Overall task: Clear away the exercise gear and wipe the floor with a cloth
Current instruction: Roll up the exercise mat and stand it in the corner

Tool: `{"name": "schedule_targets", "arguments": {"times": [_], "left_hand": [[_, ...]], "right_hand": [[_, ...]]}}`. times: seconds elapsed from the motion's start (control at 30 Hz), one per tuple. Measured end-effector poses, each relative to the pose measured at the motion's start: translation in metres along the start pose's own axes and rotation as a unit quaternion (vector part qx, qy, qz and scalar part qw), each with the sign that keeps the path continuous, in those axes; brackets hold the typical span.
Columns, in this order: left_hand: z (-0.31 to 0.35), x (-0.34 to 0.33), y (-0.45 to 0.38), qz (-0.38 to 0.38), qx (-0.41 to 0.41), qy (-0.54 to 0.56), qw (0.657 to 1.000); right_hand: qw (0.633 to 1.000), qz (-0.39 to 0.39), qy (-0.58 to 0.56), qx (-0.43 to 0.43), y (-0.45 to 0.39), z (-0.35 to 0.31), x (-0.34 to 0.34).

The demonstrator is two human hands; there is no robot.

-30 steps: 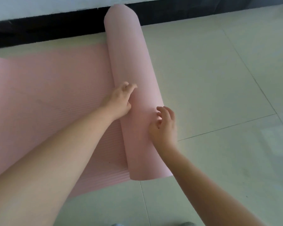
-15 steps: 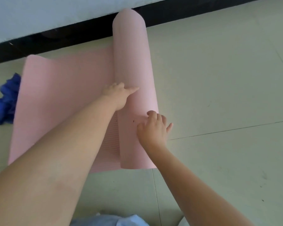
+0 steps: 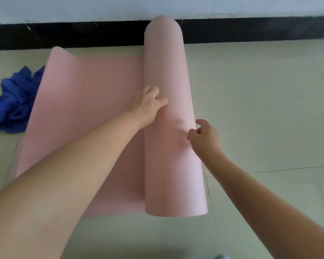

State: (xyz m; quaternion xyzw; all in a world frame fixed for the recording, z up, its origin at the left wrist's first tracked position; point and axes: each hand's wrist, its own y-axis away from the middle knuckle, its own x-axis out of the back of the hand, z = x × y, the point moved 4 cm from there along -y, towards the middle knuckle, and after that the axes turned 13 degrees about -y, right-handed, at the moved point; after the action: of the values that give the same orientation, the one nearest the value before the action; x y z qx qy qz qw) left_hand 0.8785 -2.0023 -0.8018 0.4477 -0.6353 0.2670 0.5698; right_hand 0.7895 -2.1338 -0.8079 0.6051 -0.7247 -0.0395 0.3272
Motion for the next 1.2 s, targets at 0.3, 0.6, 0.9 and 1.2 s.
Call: {"name": "schedule_targets", "arguments": {"times": [0.3,0.6,0.9,1.2], "left_hand": [[-0.097,-0.038,0.025,-0.005,-0.081,-0.006,0.997],[-0.183,-0.054,0.052,0.028,-0.127,0.028,0.991],[-0.252,-0.094,0.091,0.038,-0.005,0.14,0.989],[-0.297,-0.147,0.109,-0.141,0.363,0.539,0.747]], "right_hand": [[0.972,0.033,0.22,-0.074,0.012,-0.046,-0.091],[0.994,0.07,0.04,-0.079,0.053,-0.106,-0.173],[0.98,0.13,0.146,0.019,0.013,-0.133,-0.211],[0.997,0.003,0.061,-0.04,-0.038,-0.155,-0.253]]}}
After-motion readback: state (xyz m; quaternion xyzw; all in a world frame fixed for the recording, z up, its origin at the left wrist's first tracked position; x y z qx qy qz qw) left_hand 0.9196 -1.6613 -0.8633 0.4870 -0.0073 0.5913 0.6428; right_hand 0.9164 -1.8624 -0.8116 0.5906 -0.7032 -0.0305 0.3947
